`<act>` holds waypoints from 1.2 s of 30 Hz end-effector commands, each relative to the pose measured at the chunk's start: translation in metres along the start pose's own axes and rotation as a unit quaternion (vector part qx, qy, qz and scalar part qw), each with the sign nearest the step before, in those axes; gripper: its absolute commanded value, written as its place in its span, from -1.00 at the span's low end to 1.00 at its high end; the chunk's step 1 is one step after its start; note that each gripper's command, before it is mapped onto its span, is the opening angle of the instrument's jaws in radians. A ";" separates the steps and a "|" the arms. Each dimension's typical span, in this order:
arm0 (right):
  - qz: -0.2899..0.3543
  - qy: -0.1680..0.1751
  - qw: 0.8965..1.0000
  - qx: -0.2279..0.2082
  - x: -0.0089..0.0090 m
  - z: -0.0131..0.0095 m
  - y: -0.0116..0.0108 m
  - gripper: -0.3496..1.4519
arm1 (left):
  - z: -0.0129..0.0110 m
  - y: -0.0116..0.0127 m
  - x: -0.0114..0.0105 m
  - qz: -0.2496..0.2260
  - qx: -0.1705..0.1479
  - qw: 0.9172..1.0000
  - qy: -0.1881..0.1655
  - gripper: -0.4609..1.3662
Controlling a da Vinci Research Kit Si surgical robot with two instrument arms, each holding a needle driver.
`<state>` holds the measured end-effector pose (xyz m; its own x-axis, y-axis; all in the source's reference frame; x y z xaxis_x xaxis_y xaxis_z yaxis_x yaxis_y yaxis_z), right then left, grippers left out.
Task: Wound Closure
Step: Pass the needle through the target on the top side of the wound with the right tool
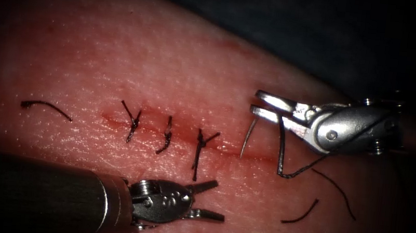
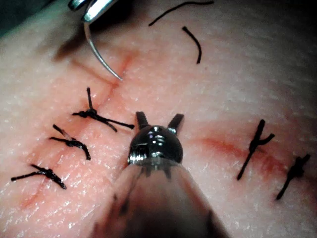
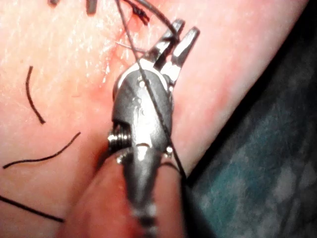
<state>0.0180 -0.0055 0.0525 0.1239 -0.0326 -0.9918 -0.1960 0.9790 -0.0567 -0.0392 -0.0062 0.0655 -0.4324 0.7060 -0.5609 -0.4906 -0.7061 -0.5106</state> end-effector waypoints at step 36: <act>-0.051 -0.003 0.999 -0.009 -0.0015 -0.0001 0.0025 -1.00 | 0.0010 -0.0011 0.0012 0.022 0.004 0.999 0.045 -0.09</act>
<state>0.0173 -0.0031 0.0539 0.1500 -0.1306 -0.9800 -0.1925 0.9684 -0.1585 -0.0399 -0.0045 0.0661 -0.3850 0.6640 -0.6410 -0.4750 -0.7381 -0.4792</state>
